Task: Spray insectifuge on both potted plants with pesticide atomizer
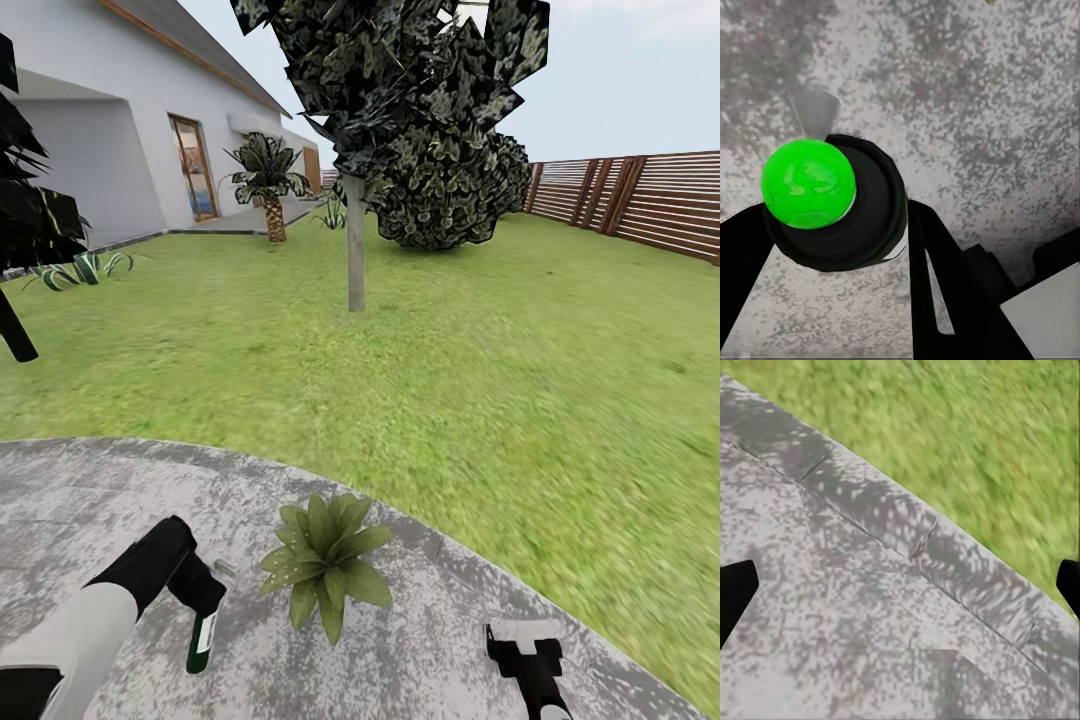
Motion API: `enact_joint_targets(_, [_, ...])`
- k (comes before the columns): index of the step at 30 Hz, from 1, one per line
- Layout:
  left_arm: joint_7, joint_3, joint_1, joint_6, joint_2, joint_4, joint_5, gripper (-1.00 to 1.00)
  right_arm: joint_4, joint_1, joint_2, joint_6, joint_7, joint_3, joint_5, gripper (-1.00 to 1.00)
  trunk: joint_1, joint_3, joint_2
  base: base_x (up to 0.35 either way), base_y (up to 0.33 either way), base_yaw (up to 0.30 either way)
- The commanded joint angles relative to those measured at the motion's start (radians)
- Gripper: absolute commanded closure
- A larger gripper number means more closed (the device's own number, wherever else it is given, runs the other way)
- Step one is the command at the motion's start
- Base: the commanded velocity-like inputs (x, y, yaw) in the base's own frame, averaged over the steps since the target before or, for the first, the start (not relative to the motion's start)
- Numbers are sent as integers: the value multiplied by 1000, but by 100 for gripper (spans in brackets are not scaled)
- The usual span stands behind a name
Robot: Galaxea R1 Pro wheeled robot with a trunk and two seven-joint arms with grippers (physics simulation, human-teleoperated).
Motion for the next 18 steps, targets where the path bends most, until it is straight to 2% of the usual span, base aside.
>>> enact_joint_targets(1, [-6,-4,6,2,2,-2,-4,100,3,-1,-8,-2,-6,-4,11,-100,0,-1,0,0,0,0])
enact_joint_targets(4, [-3,1,13,1,-4,-4,-4,100,6,-1,-12,-2,-5,-3,10,-100,0,-1,0,0,-141,0])
enact_joint_targets(8, [14,-3,13,0,-2,-5,-4,100,7,-1,-10,-2,-5,-3,11,-100,0,-2,0,79,-248,190])
enact_joint_targets(11, [16,-6,13,1,-3,-6,-4,100,7,-1,-10,-2,-5,-3,11,-100,0,-3,0,42,-63,214])
enact_joint_targets(15, [16,-9,13,0,-3,-6,-5,100,7,-1,-13,-2,-4,-3,11,-100,0,-3,0,15,-10,38])
enact_joint_targets(18, [15,-20,12,1,-4,-7,-25,100,7,3,-13,-2,-2,-3,12,-100,0,-3,0,150,-105,3])
